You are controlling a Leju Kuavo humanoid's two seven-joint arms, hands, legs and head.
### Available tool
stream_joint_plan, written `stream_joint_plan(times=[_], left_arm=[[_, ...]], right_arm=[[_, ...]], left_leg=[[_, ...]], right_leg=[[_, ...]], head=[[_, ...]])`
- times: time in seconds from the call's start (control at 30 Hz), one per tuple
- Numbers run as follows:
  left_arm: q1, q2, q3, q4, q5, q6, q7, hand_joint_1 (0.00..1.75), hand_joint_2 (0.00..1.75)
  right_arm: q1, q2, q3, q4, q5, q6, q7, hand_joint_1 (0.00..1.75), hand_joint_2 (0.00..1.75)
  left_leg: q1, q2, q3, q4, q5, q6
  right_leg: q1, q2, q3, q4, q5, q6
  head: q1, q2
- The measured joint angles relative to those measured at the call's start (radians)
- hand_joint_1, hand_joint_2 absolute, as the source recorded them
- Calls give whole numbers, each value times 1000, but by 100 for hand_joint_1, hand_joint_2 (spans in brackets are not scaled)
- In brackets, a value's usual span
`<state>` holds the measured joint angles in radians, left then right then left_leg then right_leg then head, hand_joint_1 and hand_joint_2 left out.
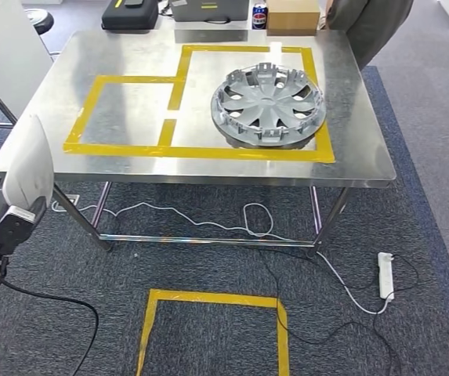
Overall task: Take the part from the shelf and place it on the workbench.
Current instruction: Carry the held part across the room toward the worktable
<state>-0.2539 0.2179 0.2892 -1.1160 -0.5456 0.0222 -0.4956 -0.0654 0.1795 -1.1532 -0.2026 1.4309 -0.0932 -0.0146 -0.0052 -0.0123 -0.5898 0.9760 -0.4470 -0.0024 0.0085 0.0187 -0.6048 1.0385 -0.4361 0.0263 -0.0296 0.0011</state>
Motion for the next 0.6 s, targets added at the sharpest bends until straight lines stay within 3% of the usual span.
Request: stream_joint_plan(times=[0.07, 0.1, 0.2, 0.27, 0.3, 0.37, 0.4, 0.43, 0.47, 0.5, 0.57, 0.6], left_arm=[[3, 6, -1, 0, 21, -16, -14, 175, 175], [3, 8, -1, 0, 28, -20, -17, 175, 175], [3, 11, 0, 0, 35, -25, -19, 175, 175], [7, 10, 0, 0, 35, -26, -19, 175, 175], [9, 10, 0, 0, 37, -27, -19, 175, 175], [11, 11, 0, 0, 42, -32, -20, 175, 175], [12, 12, 0, 0, 44, -34, -21, 175, 175], [11, 14, 0, 0, 46, -36, -22, 175, 175], [10, 16, 0, 0, 50, -39, -25, 175, 175], [9, 17, 0, 0, 55, -43, -28, 175, 175], [8, 16, -2, 0, 67, -51, -35, 175, 175], [9, 16, -3, 0, 71, -53, -37, 175, 175]], right_arm=[[0, 0, 0, 0, 1, 4, -2, 0, 0], [0, 0, 0, 0, 1, 6, -4, 0, 0], [1, 0, 1, 0, 1, 8, -5, 0, 0], [5, 0, 1, 0, 1, 10, -5, 0, 0], [8, 0, 1, 0, 1, 11, -5, 0, 0], [13, 2, 1, 2, 2, 12, -5, 0, 0], [14, 4, 1, 3, 2, 12, -6, 0, 0], [14, 5, 1, 4, 2, 13, -6, 0, 0], [14, 7, 1, 6, 2, 13, -7, 0, 0], [12, 6, 2, 6, 3, 13, -8, 0, 0], [9, 4, 3, 4, 3, 13, -9, 0, 0], [8, 3, 4, 4, 4, 13, -10, 0, 0]], left_leg=[[1, 0, 29, -30, -4, 13], [3, 0, 44, -37, -3, 17], [5, 1, 71, -40, -11, 20], [13, 0, 89, -40, -25, 10], [19, -2, 100, -39, -34, 2], [32, -5, 126, -33, -58, -21], [36, -5, 135, -28, -73, -33], [40, -6, 143, -24, -88, -44], [44, -6, 150, -22, -99, -53], [48, -6, 154, -18, -100, -59], [57, -3, 125, 44, -60, -70], [57, 0, 83, 110, -31, -74]], right_leg=[[-1, -3, 2, 14, 5, 10], [-2, -4, -6, 35, -9, 12], [-7, -6, -99, 198, -83, 19], [-19, -6, -151, 255, -96, 31], [-28, -8, -151, 231, -80, 41], [-55, -14, -112, 108, -8, 73], [-64, -17, -93, 55, 19, 81], [-67, -17, -79, 22, 37, 78], [-66, -17, -73, 11, 40, 67], [-60, -13, -69, 15, 26, 46], [-54, -7, -51, 14, 11, 20], [-53, -5, -37, 11, 0, 11]], head=[[1, 0], [3, 0], [5, 0], [5, 0], [5, 0], [8, 0], [11, 0], [10, 0], [8, 0], [4, 0], [-2, 0], [-4, 0]])
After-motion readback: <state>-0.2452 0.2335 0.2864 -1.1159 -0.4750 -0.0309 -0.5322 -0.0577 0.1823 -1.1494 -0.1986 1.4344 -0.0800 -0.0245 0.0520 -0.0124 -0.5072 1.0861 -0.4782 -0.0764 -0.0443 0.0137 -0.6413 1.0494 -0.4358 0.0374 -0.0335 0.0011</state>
